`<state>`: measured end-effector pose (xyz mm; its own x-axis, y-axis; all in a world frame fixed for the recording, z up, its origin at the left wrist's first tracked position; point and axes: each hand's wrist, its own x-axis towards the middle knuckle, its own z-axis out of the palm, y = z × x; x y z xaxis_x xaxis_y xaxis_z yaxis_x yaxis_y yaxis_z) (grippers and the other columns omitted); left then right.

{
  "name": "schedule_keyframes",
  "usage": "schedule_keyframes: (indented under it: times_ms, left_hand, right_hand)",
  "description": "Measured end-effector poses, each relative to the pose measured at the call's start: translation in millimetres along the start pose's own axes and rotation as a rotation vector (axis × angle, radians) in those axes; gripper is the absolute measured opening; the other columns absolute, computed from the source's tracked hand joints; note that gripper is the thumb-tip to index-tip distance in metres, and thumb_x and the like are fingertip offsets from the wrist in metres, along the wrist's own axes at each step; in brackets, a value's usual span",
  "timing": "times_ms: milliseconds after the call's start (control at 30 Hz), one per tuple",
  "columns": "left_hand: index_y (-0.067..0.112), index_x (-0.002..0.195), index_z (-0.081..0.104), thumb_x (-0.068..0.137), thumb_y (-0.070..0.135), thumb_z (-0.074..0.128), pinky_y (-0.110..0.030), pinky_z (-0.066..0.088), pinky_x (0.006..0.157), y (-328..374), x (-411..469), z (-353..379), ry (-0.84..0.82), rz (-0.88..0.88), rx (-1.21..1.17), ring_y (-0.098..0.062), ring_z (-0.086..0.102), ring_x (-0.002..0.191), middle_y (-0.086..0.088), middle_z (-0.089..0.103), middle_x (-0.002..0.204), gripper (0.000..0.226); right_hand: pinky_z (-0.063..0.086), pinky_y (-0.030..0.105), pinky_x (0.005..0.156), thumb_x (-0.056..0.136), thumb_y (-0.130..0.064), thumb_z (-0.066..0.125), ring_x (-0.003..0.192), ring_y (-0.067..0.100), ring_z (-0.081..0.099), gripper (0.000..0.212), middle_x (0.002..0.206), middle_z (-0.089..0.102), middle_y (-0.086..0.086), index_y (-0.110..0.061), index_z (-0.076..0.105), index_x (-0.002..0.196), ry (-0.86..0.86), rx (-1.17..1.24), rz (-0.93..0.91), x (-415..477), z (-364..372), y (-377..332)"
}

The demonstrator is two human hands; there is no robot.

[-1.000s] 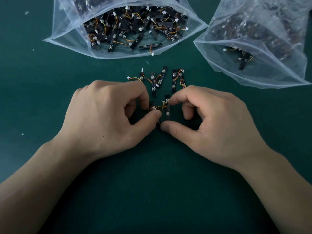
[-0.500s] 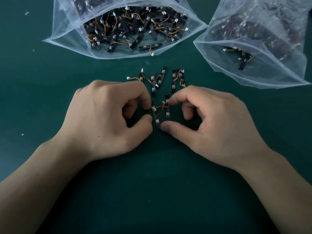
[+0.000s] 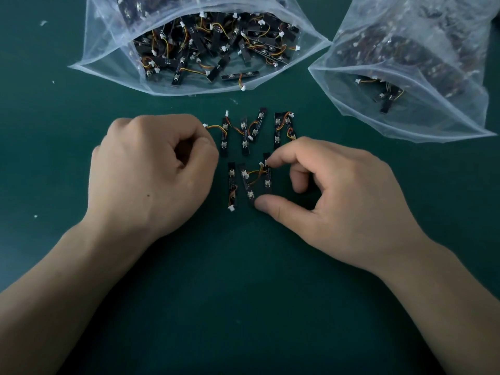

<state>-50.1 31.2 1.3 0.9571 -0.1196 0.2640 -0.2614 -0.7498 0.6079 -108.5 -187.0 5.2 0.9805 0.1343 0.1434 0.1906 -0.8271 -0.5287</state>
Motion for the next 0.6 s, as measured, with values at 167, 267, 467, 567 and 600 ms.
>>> schedule_keyframes:
  times_ms: [167, 267, 467, 567, 600]
  left_hand:
    - [0.021, 0.075, 0.073, 0.083, 0.032, 0.051, -0.031, 0.045, 0.054, 0.6, -1.0, 0.1, -0.007, -0.009, 0.026, -0.020, 0.052, 0.050, 0.012, 0.061, 0.070, 0.025]
    - [0.021, 0.075, 0.074, 0.083, 0.033, 0.051, -0.032, 0.045, 0.054, 0.4, -1.0, 0.2, -0.012, 0.000, 0.010, -0.019, 0.052, 0.050, 0.011, 0.061, 0.069, 0.026]
    - [0.023, 0.076, 0.075, 0.086, 0.031, 0.053, -0.032, 0.045, 0.054, -2.8, 0.3, 0.8, -0.016, 0.007, -0.038, -0.019, 0.053, 0.052, 0.009, 0.061, 0.065, 0.025]
    - [0.026, 0.079, 0.076, 0.087, 0.033, 0.054, -0.034, 0.049, 0.056, -3.4, 0.9, 1.2, -0.007, -0.008, -0.045, -0.016, 0.055, 0.053, 0.006, 0.061, 0.058, 0.025]
    - [0.026, 0.079, 0.077, 0.088, 0.034, 0.054, -0.037, 0.052, 0.057, -2.6, 0.7, 1.3, -0.006, -0.010, -0.040, -0.016, 0.056, 0.053, 0.005, 0.061, 0.055, 0.025]
  right_hand:
    - [0.044, 0.030, 0.059, 0.081, -0.065, 0.072, 0.064, 0.004, 0.047, 0.040, 0.075, 0.052, -0.014, -0.036, 0.068, 0.109, 0.017, -0.004, 0.002, -0.2, 1.5, -0.4]
    - [0.044, 0.029, 0.058, 0.082, -0.066, 0.071, 0.064, 0.003, 0.048, 0.040, 0.075, 0.051, -0.015, -0.037, 0.068, 0.109, 0.020, -0.011, 0.002, 0.3, 2.4, -0.5]
    - [0.049, 0.035, 0.063, 0.086, -0.062, 0.071, 0.073, 0.006, 0.050, 0.038, 0.080, 0.055, -0.014, -0.030, 0.071, 0.106, 0.084, -0.005, -0.037, 0.8, 3.7, 1.0]
    - [0.048, 0.038, 0.082, 0.093, -0.052, 0.071, 0.093, 0.019, 0.056, 0.038, 0.097, 0.063, -0.005, -0.016, 0.074, 0.106, 0.224, -0.006, -0.112, 3.7, 4.6, 2.0]
    - [0.047, 0.039, 0.090, 0.094, -0.050, 0.071, 0.100, 0.022, 0.057, 0.040, 0.105, 0.065, -0.002, -0.014, 0.074, 0.110, 0.243, -0.016, -0.134, 5.2, 4.5, 1.7]
